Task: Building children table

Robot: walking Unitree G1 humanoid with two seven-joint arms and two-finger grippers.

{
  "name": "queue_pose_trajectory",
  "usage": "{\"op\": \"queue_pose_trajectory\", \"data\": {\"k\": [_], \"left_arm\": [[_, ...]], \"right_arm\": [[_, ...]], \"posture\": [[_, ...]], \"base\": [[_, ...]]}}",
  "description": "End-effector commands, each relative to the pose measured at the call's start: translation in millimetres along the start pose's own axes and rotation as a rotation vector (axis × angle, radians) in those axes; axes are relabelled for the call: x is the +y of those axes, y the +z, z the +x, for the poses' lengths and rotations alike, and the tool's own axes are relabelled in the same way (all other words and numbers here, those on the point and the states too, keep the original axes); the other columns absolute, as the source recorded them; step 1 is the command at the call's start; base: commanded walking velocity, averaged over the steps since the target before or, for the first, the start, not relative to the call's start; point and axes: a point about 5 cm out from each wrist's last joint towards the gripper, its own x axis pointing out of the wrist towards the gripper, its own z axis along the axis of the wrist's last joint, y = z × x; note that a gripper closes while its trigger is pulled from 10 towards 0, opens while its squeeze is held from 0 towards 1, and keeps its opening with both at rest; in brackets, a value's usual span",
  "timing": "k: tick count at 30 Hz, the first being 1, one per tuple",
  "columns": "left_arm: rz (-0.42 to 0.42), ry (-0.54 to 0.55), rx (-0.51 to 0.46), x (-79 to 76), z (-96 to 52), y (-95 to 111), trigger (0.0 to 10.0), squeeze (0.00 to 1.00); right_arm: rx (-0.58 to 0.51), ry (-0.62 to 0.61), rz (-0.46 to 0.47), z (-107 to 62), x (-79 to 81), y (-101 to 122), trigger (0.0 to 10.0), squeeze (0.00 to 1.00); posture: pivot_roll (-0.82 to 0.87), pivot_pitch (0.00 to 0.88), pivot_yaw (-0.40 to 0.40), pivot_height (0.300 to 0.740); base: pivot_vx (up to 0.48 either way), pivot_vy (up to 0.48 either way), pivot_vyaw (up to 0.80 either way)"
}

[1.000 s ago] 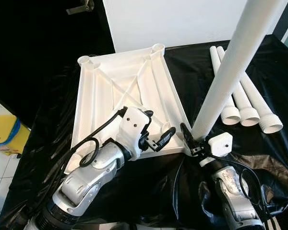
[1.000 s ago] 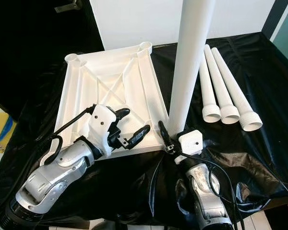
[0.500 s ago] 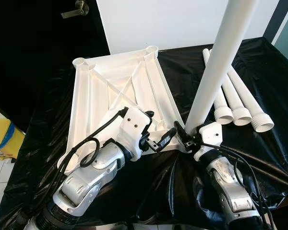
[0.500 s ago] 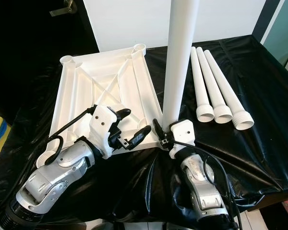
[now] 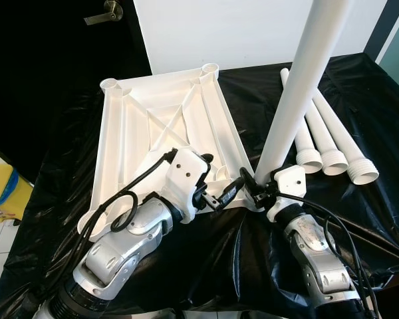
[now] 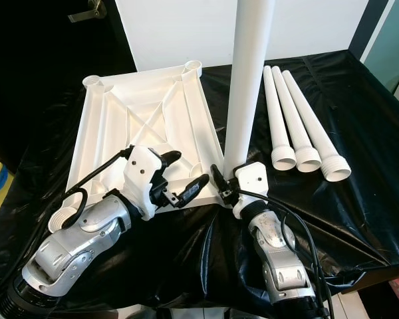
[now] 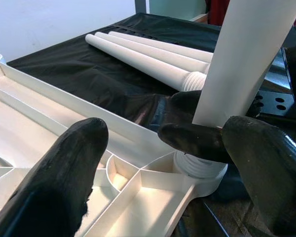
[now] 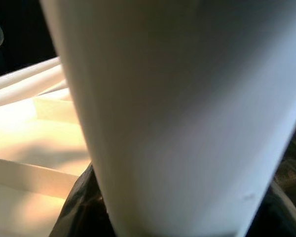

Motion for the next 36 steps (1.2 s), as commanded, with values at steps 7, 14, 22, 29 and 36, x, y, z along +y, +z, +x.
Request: {"op": "queue_pose_trajectory", "data": {"k": [7,14,22,29,36], "left_arm": [[0.015,-0.217,-0.013,-11.8,-2.6,2.4,10.0,0.0],[0.015,-0.214,-0.013,-10.9,-2.5,2.3,10.0,0.0],[0.016,-0.21,-0.015,-9.8,-1.8,2.4,10.0,0.0],[0.01,-0.2,-0.021,-8.0,-1.4,3.1,10.0,0.0],[0.011,-0.182,-0.027,-3.8,-0.5,4.3,10.0,0.0]], "right_arm": [[0.33,-0.047,0.257,-14.6,5.9,-50.5,10.0,0.0],[0.336,-0.038,0.24,-13.8,5.7,-48.8,10.0,0.0],[0.172,0.014,0.028,-10.5,4.1,-27.1,10.0,0.0],[-0.001,0.021,-0.108,-11.9,3.0,-5.1,10.0,0.0],[-0.227,-0.018,-0.242,-13.5,-0.6,28.9,10.0,0.0]], "posture": [[-0.05,0.132,0.088,0.74],[-0.05,0.133,0.088,0.74],[-0.06,0.134,0.087,0.74],[-0.06,0.136,0.082,0.74],[-0.06,0.137,0.077,0.74]], "base": [[0.0,0.0,0.0],[0.0,0.0,0.0],[0.0,0.0,0.0],[0.0,0.0,0.0],[0.0,0.0,0.0]]}}
